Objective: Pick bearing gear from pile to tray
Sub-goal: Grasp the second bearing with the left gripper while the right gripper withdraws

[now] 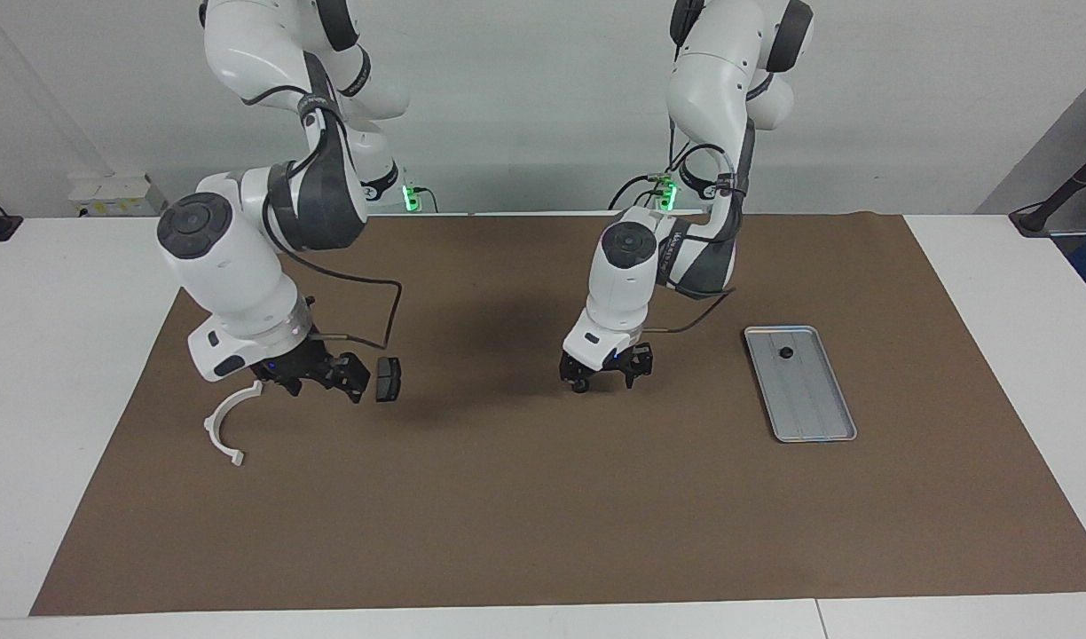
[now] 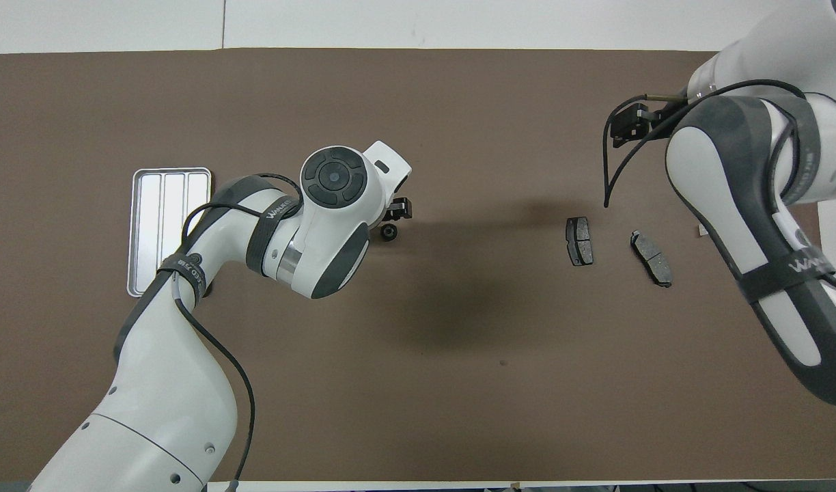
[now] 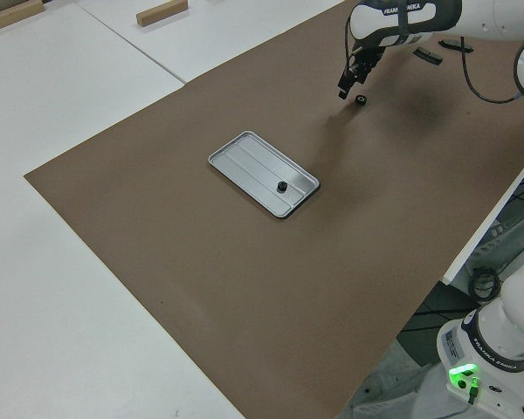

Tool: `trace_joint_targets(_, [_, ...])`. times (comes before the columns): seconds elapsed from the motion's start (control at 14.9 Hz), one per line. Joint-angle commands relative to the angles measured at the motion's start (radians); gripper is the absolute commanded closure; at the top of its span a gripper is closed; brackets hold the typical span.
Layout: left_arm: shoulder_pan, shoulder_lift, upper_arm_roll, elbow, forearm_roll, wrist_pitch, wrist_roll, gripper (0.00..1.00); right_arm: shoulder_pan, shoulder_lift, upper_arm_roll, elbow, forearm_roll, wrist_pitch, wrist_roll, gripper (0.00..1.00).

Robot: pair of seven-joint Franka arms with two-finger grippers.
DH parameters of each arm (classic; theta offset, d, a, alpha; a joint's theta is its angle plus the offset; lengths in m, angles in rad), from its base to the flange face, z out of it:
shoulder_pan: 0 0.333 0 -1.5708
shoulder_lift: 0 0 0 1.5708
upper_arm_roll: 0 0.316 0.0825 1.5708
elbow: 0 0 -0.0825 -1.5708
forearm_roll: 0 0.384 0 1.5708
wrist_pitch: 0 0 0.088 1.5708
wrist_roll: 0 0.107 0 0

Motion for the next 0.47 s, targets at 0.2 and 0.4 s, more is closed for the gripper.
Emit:
trace_joint_targets(0.2, [-0.049, 0.003, 0.009, -0.041, -0.014, 0.047, -0.037, 0.00, 0.004, -0.325, -0.028, -0.180, 0.011, -0.146, -0.082, 0.00])
trace_joint_targets(0.4, [-0.063, 0.003, 0.009, -0.050, -0.014, 0.047, -0.058, 0.01, 0.021, -0.394, -0.029, -0.180, 0.007, -0.249, -0.083, 0.00])
